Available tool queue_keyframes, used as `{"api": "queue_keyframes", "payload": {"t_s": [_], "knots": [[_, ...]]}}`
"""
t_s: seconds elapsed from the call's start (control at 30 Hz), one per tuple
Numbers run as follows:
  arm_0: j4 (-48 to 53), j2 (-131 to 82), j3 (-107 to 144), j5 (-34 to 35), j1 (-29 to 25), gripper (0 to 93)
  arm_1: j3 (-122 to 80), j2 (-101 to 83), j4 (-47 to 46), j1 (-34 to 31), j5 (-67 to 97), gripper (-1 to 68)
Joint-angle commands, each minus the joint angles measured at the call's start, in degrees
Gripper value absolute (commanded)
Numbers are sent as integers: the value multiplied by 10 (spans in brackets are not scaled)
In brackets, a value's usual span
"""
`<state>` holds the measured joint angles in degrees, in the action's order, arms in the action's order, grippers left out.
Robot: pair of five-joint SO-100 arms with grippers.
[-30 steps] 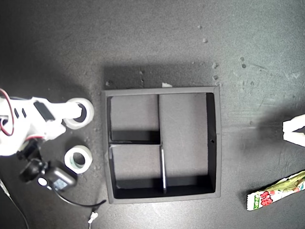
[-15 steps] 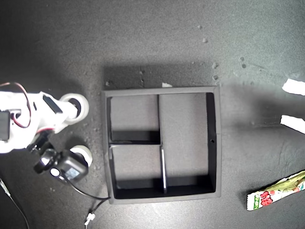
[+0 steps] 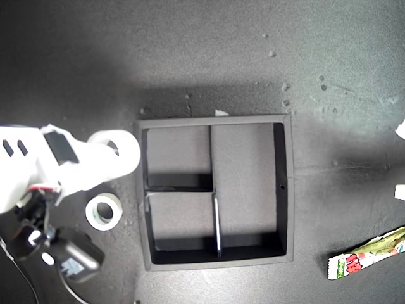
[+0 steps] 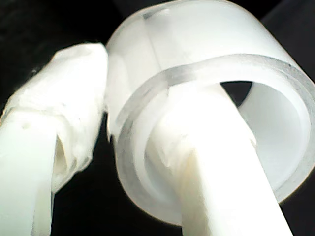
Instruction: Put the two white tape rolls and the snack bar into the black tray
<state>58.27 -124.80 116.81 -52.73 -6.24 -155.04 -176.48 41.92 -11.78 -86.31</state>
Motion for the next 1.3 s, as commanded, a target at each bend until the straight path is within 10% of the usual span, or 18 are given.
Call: {"api": "queue_keyframes", "payload": {"t_s": [0.0,0.7,1.27], "knots": [[-2,47,-79,15,-10,25,69,106,-11,-32,337,320],[43,348,-294,18,-14,52,213,446,76,-258,-70,348],[146,352,-415,27,-2,90,116,497,-56,-366,-231,351]]}}
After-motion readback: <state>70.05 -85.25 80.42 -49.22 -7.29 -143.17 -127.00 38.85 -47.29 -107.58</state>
